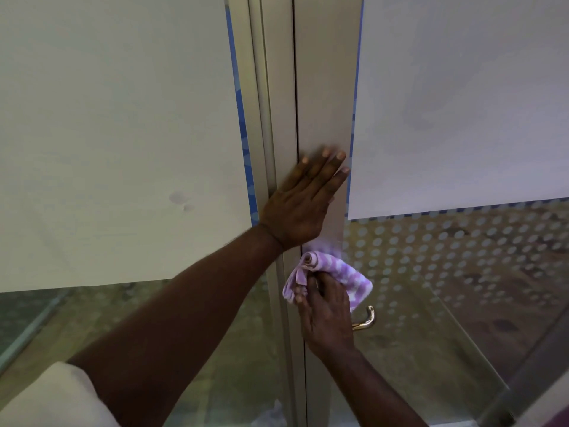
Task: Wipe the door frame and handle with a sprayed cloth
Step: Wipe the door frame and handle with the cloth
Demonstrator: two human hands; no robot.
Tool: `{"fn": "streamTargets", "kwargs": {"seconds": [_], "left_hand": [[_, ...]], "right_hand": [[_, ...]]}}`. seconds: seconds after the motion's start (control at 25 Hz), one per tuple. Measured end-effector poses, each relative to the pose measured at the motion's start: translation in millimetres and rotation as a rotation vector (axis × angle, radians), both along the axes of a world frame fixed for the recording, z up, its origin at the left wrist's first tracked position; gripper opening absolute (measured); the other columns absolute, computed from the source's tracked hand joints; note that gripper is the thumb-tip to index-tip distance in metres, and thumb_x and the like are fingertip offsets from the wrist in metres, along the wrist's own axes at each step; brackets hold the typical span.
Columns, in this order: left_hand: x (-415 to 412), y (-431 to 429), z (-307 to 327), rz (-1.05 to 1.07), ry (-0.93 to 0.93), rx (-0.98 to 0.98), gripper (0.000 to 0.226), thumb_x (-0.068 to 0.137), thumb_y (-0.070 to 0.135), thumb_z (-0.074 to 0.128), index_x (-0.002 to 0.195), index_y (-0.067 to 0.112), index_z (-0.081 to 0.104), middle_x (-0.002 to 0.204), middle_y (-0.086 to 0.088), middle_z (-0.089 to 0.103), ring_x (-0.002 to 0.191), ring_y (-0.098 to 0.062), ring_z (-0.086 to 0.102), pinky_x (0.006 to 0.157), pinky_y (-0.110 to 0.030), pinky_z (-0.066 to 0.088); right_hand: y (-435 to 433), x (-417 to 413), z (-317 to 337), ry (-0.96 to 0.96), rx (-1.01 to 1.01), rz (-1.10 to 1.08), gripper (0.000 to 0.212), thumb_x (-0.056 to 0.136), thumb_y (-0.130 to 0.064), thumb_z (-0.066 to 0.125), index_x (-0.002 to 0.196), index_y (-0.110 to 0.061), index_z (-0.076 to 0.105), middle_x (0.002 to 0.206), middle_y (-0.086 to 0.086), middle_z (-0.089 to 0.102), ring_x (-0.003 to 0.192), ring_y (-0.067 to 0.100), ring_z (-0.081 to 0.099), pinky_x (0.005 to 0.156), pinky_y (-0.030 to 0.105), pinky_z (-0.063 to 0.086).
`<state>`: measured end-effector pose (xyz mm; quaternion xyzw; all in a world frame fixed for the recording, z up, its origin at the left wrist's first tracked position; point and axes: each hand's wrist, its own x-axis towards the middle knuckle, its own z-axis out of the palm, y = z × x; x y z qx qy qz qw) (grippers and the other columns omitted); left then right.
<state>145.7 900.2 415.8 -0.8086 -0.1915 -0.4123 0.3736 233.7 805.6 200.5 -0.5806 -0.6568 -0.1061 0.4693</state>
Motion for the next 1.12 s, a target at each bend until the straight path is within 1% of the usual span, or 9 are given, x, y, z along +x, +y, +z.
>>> {"fn": "streamTargets", "kwargs": {"seconds": [0.12,0.24,0.28,0.44,0.6,0.72,0.8,0.96,1.12], "left_hand": [[-1.4,-0.9,0.1,0.009,0.014,-0.017,0.054,0.104,0.011,0.050,0.157,0.005,0.044,0.164,-0.018,0.042,0.154,-0.035,0.038,0.129,-0.049,0.020],[-2.9,-1.5,1.6,0.007,0.045,-0.053,0.053,0.108,0.020,0.031,0.156,0.003,0.044,0.164,-0.020,0.042,0.154,-0.036,0.038,0.129,-0.050,0.018],[-2.9,-1.4,1.9,0.004,0.047,-0.057,0.053,0.109,0.021,0.029,0.156,0.003,0.044,0.164,-0.020,0.042,0.153,-0.036,0.039,0.129,-0.050,0.018],[-2.7,0.1,0.2,-0.001,0.029,-0.046,0.052,0.105,0.011,0.050,0.156,0.004,0.044,0.164,-0.019,0.042,0.154,-0.036,0.038,0.128,-0.052,0.022],[-2.9,-2.1,0.8,-0.022,0.019,-0.064,0.052,0.104,0.012,0.050,0.156,0.003,0.045,0.163,-0.020,0.042,0.154,-0.037,0.038,0.127,-0.054,0.026],[-3.0,-3.0,1.1,-0.012,0.022,-0.070,0.053,0.104,0.013,0.051,0.156,0.003,0.044,0.164,-0.020,0.042,0.154,-0.038,0.038,0.127,-0.055,0.026],[-2.7,-3.1,1.0,-0.006,0.024,-0.069,0.054,0.104,0.014,0.052,0.156,0.003,0.044,0.163,-0.021,0.041,0.153,-0.039,0.038,0.127,-0.055,0.026],[-3.0,-3.8,0.9,-0.009,0.016,-0.065,0.054,0.103,0.014,0.053,0.155,0.002,0.045,0.163,-0.022,0.042,0.153,-0.039,0.039,0.127,-0.054,0.024],[-3.0,-2.9,0.2,-0.006,0.026,-0.083,0.055,0.103,0.016,0.053,0.156,0.003,0.044,0.164,-0.021,0.041,0.154,-0.038,0.037,0.127,-0.054,0.023]], "right_hand": [[15.5,5.3,26.1,-0.033,0.090,-0.081,0.039,0.102,-0.025,0.061,0.137,-0.010,0.064,0.130,0.016,0.061,0.119,0.034,0.058,0.099,0.048,0.046],[24.2,16.9,41.5,0.025,0.135,-0.141,0.033,0.104,-0.025,0.060,0.132,-0.009,0.068,0.123,0.015,0.065,0.110,0.033,0.061,0.090,0.048,0.049],[24.8,19.5,41.2,0.043,0.146,-0.151,0.033,0.105,-0.025,0.059,0.131,-0.009,0.069,0.121,0.015,0.065,0.108,0.033,0.062,0.088,0.047,0.050],[22.0,25.3,23.4,0.103,0.144,-0.175,0.028,0.102,-0.018,0.061,0.126,-0.005,0.070,0.121,0.017,0.063,0.106,0.034,0.060,0.087,0.046,0.049],[15.4,29.1,-3.2,0.126,0.086,-0.165,0.030,0.097,-0.007,0.066,0.127,-0.004,0.069,0.125,0.015,0.061,0.108,0.030,0.056,0.090,0.040,0.048],[8.1,30.2,-19.4,0.139,0.033,-0.103,0.029,0.100,-0.017,0.060,0.127,-0.008,0.068,0.128,0.010,0.058,0.110,0.028,0.057,0.092,0.043,0.050],[3.2,31.1,-28.6,0.125,0.004,-0.087,0.030,0.099,-0.023,0.062,0.127,-0.014,0.068,0.126,0.005,0.058,0.109,0.026,0.058,0.090,0.044,0.050],[-2.0,27.8,-37.5,0.080,-0.034,-0.124,0.049,0.086,-0.035,0.076,0.130,-0.017,0.066,0.124,0.004,0.059,0.111,0.027,0.058,0.091,0.042,0.048],[7.8,19.8,-16.1,0.031,0.003,-0.181,0.060,0.088,-0.042,0.074,0.140,-0.017,0.061,0.134,0.008,0.057,0.117,0.031,0.056,0.094,0.045,0.044]]}}
